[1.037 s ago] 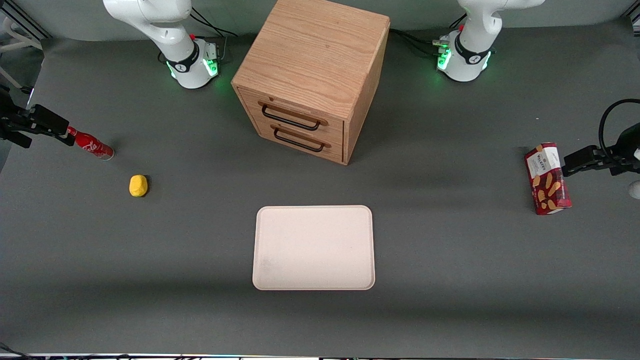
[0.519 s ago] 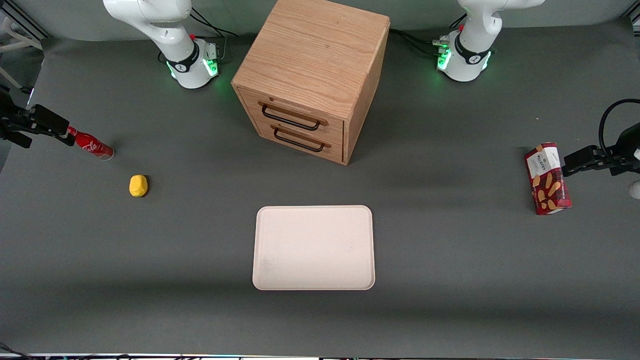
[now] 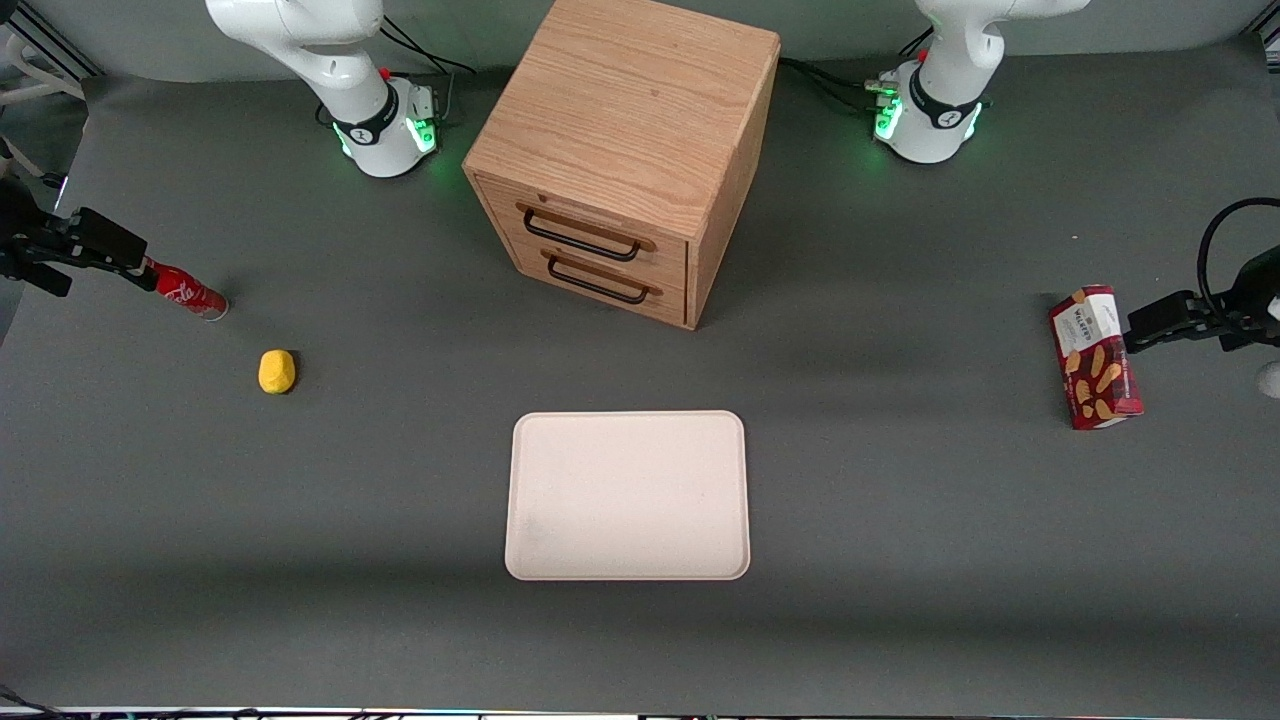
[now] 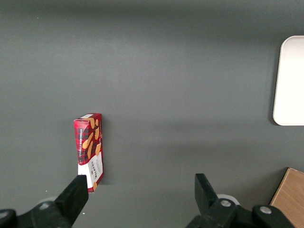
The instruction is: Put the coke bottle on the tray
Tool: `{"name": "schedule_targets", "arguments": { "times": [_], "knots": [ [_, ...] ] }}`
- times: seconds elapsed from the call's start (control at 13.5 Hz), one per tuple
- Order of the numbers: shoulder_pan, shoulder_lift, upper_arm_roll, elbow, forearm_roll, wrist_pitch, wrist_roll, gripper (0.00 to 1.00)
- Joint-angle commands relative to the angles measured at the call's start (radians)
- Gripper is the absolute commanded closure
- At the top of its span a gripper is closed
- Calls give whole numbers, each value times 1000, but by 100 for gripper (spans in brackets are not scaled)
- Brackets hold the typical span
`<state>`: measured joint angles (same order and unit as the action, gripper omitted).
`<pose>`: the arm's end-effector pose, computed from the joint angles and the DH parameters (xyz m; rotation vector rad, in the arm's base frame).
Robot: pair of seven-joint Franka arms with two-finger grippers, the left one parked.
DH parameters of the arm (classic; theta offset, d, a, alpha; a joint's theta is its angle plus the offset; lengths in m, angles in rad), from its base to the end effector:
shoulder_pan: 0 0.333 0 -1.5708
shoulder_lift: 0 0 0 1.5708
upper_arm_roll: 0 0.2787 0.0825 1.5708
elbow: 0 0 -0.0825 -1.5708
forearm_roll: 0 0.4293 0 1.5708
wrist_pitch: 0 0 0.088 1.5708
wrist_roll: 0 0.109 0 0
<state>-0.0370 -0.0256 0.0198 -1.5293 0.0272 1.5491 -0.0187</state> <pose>0.5910 -0.0070 0.6200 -3.1149 -0.0042 -0.0714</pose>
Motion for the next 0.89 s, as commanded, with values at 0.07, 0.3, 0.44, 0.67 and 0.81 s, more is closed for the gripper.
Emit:
{"name": "schedule_targets", "arguments": {
  "times": [0.07, 0.3, 0.44, 0.67, 0.81],
  "knots": [
    [3, -17, -59, 17, -42, -84, -126, 0],
    [8, -51, -191, -15, -46, -90, -297, 0],
    [9, -91, -288, -64, -49, -90, -390, 0],
    [17, -152, -391, -126, -102, -89, -487, 0],
    [48, -204, -464, -185, -125, -87, -495, 0]
  ]
}}
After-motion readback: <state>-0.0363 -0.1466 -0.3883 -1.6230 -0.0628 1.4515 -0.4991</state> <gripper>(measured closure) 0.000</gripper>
